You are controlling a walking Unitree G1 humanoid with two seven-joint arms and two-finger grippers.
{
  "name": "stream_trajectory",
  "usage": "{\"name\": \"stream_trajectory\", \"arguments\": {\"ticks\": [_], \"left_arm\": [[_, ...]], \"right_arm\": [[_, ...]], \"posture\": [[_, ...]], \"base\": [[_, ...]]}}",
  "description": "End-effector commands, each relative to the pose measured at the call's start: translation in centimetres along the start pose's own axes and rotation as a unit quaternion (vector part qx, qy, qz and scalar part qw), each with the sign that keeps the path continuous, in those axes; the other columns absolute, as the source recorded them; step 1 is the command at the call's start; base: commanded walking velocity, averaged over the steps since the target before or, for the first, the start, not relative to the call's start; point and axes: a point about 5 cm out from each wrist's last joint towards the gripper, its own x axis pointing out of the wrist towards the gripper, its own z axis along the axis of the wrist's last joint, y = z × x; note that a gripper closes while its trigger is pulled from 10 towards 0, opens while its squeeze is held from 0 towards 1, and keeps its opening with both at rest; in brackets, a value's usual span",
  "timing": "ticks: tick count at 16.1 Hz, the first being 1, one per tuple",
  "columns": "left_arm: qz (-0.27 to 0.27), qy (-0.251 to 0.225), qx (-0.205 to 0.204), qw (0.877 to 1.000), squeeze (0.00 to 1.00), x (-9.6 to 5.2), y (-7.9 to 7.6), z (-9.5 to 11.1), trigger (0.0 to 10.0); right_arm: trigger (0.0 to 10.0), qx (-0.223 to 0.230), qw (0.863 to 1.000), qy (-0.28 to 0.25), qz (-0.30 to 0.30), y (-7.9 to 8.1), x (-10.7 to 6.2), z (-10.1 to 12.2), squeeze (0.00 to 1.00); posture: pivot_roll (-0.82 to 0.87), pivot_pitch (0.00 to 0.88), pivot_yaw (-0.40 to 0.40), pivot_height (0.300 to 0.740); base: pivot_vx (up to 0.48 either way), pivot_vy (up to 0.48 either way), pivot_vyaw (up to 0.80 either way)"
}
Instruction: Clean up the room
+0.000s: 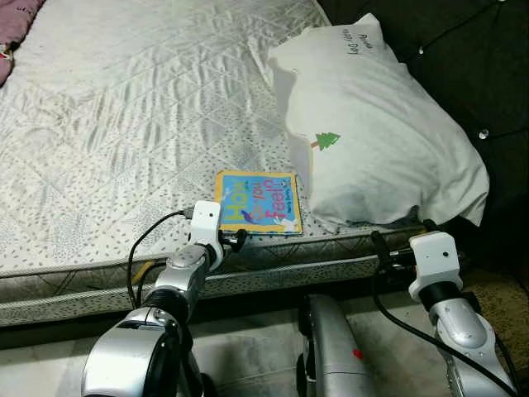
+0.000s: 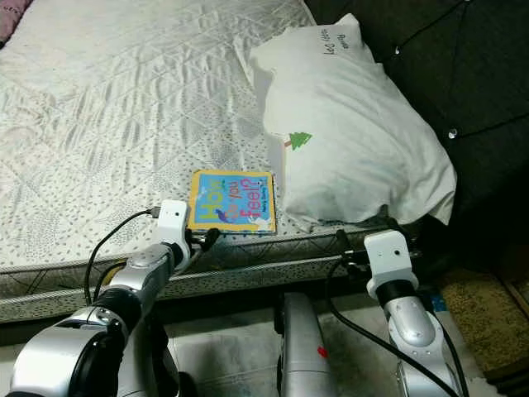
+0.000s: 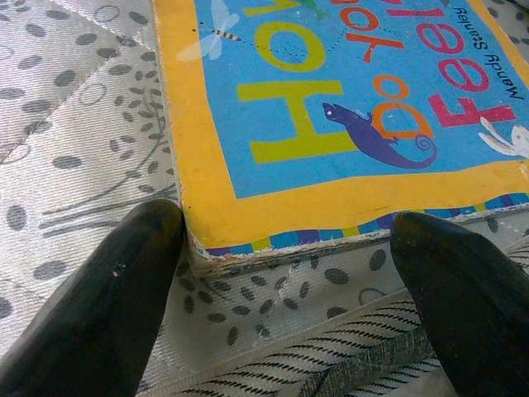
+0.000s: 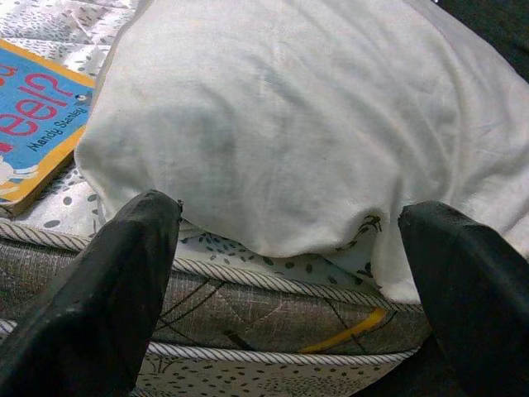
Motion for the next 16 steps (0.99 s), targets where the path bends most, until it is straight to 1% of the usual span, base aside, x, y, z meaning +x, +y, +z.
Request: {"name": "stream_trajectory", "arguments": {"ticks": [1, 8, 12, 16], "left_arm": [[-0.006, 0.004, 0.008, 1.000, 0.00, 0.1, -0.3, 0.0, 10.0], [-0.028, 0.000, 0.014, 1.000, 0.00, 0.4, -1.7, 0.6, 10.0], [-0.035, -0.003, 0.012, 0.999, 0.00, 0.4, -1.9, 0.6, 10.0], [-0.068, 0.004, 0.003, 0.998, 0.00, 0.2, -2.8, -0.6, 10.0]], "right_arm": [[10.0, 0.001, 1.000, 0.005, -0.004, 0.0, -0.2, -0.1, 0.00], [10.0, 0.006, 1.000, 0.006, -0.004, 0.3, -0.2, -0.1, 0.00], [10.0, 0.007, 1.000, 0.005, -0.005, 0.4, -0.2, -0.1, 0.00], [10.0, 0.010, 1.000, 0.003, -0.003, 0.6, 0.1, 0.0, 0.00]], "posture": [[-0.26, 0.198, 0.008, 0.549], [-0.25, 0.200, 0.014, 0.549], [-0.25, 0.200, 0.016, 0.549], [-0.23, 0.192, 0.019, 0.549]], "base": [[0.000, 0.000, 0.00], [0.000, 0.000, 0.00], [0.000, 0.000, 0.00], [0.000, 0.000, 0.00]]}}
